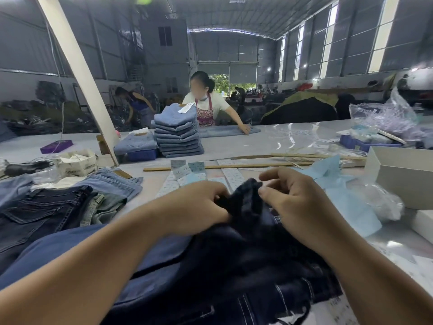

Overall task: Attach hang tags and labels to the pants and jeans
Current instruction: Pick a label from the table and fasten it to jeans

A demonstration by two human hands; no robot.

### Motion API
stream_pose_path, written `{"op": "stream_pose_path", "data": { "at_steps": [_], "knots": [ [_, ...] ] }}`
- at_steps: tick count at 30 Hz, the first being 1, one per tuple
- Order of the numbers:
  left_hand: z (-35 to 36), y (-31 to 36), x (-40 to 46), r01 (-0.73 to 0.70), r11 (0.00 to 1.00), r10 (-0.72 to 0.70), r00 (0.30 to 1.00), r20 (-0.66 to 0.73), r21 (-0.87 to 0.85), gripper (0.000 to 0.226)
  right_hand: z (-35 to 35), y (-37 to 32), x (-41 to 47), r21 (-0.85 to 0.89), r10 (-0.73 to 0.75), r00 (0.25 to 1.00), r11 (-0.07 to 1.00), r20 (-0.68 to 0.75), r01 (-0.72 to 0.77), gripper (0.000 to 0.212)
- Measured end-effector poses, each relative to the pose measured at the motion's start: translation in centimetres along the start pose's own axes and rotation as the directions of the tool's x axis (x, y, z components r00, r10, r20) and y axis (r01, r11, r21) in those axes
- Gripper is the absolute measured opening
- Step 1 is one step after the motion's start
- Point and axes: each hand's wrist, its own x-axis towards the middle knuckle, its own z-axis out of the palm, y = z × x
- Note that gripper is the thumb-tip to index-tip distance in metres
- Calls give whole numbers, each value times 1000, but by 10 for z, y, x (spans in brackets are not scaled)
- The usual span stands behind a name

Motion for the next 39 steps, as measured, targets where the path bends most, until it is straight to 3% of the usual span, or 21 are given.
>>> {"op": "stream_pose_path", "data": {
  "at_steps": [4, 9, 12, 13, 14, 15, 16, 17, 19, 20, 22, 24, 26, 29, 33, 36, 39],
  "knots": [
    [-5, -22, 5, 163, 862, -229, 970, -82, -480, 9, -16, 10, -14, -230, 69, 997, 971, 43, -57, 13],
    [-15, -46, 12, 215, 875, -343, 908, -242, -433, 15, -25, 16, -26, -413, 189, 979, 900, 78, -141, 29],
    [-18, -48, 10, 148, 873, -328, 884, -334, -465, 20, -29, 21, -26, -385, 237, 970, 901, 56, -198, 25],
    [-16, -46, 11, 104, 847, -310, 893, -326, -521, 26, -30, 23, -26, -361, 243, 970, 907, 32, -215, 21],
    [-11, -42, 9, 78, 768, -290, 927, -237, -636, 33, -32, 26, -25, -348, 245, 970, 909, -1, -230, 17],
    [-5, -32, 9, 103, 628, -272, 958, -93, -771, 39, -35, 30, -25, -345, 247, 968, 906, -33, -243, 16],
    [3, -23, 10, 152, 557, -243, 970, 14, -817, 41, -38, 33, -25, -348, 253, 966, 902, -50, -255, 16],
    [10, -17, 12, 187, 588, -227, 972, 62, -787, 43, -41, 35, -26, -346, 264, 963, 900, -51, -265, 16],
    [18, -7, 11, 165, 877, -173, 985, 25, -451, 46, -45, 38, -29, -309, 281, 959, 910, -26, -276, 13],
    [18, 2, 6, 66, 967, -66, 998, 8, -245, 50, -47, 39, -31, -278, 277, 961, 922, -16, -270, 12],
    [23, 16, -6, -102, 993, 97, 992, 84, 55, 61, -49, 39, -35, -210, 250, 968, 946, -9, -246, 12],
    [27, 27, -16, -152, 965, 125, 983, 136, 216, 64, -51, 39, -38, -142, 224, 974, 964, -16, -224, 15],
    [31, 34, -15, -164, 948, 133, 983, 128, 271, 59, -56, 39, -41, -92, 221, 975, 971, -24, -222, 20],
    [26, 35, -9, -120, 972, 114, 993, 41, 204, 34, -63, 39, -45, -81, 275, 961, 958, 15, -273, 28],
    [21, 36, -4, -86, 986, 98, 992, -79, 140, 20, -65, 35, -53, -142, 293, 955, 948, 46, -285, 16],
    [24, 41, -11, -118, 973, 125, 992, -20, 198, 32, -58, 26, -65, -329, 221, 975, 924, 35, -198, 23],
    [32, 46, -18, -127, 921, 87, 989, 123, 367, 66, -45, 18, -77, -434, 179, 979, 893, 93, -121, 45]
  ]
}}
